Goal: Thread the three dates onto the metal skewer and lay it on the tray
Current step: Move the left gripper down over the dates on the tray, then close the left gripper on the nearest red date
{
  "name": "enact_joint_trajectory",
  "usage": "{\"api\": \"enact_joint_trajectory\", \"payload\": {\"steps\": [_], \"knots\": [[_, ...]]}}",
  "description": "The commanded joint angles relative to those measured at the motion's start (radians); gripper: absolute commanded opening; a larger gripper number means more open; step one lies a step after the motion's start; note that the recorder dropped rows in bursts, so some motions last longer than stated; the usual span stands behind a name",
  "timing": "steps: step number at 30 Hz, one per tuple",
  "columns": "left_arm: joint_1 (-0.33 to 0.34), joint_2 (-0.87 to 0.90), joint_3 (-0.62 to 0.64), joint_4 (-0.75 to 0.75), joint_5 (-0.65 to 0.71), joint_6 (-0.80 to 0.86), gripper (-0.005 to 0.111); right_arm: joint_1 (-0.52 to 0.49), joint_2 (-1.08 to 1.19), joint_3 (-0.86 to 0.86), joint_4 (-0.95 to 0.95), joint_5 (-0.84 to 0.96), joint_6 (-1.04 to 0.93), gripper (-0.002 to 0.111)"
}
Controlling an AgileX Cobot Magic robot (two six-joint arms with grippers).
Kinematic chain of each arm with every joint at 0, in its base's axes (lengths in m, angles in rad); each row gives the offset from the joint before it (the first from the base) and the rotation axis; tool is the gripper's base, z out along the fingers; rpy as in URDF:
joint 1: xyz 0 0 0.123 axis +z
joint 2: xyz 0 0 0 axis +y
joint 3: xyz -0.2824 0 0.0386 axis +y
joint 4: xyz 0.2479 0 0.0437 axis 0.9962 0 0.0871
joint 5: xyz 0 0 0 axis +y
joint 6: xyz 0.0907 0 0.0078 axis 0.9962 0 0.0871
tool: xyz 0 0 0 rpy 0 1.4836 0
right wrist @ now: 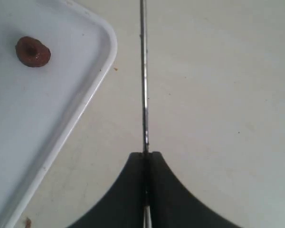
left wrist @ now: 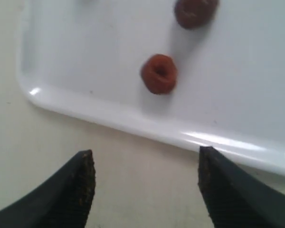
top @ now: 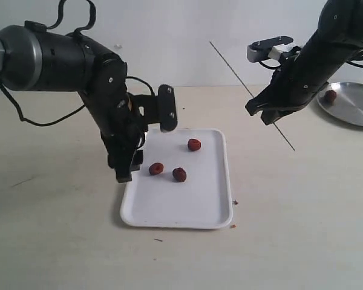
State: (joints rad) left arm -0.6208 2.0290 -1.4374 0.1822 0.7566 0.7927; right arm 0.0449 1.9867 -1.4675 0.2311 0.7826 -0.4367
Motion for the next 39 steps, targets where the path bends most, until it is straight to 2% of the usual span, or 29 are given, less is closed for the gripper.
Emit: {"api": "enact_joint_trajectory", "payload": {"steps": [1, 4, 9, 15, 21, 25, 30, 31, 35, 39], "knots": [[-0.008, 0.012, -0.005, -0.014, 0.049, 0.191, 0.062, 0.001, -0.007, -0.005, 0.0, -0.003, -0.014, 0.0], [-0.008, 0.013, -0.005, -0.006, 0.009, 0.211, 0.065, 0.001, -0.007, -0.005, 0.0, -0.003, -0.014, 0.0], [-0.008, 0.032, -0.005, -0.014, -0.096, 0.291, 0.084, 0.001, -0.007, -0.005, 0.001, -0.003, -0.011, 0.0], [-0.008, 0.073, -0.005, -0.029, -0.13, 0.331, 0.083, 0.001, -0.007, -0.005, 0.001, -0.003, -0.013, 0.0], [-0.008, 0.109, -0.005, -0.029, -0.204, 0.454, 0.083, 0.001, -0.007, -0.005, 0.001, -0.005, -0.015, 0.0], [-0.008, 0.122, -0.005, -0.031, -0.267, 0.458, 0.083, 0.001, -0.007, -0.005, 0.001, -0.008, -0.015, 0.0], [-0.008, 0.13, -0.005, -0.031, -0.275, 0.465, 0.083, 0.001, -0.007, -0.005, 0.001, -0.014, -0.015, 0.0], [-0.008, 0.13, -0.005, -0.031, -0.279, 0.477, 0.083, 0.001, -0.007, -0.005, 0.001, -0.014, -0.015, 0.0], [-0.008, 0.13, -0.005, -0.035, -0.3, 0.49, 0.062, 0.001, -0.007, -0.005, 0.001, -0.014, -0.015, 0.0], [-0.01, 0.13, -0.005, -0.035, -0.292, 0.497, 0.06, 0.001, -0.007, -0.005, 0.001, -0.014, -0.015, 0.0]]}}
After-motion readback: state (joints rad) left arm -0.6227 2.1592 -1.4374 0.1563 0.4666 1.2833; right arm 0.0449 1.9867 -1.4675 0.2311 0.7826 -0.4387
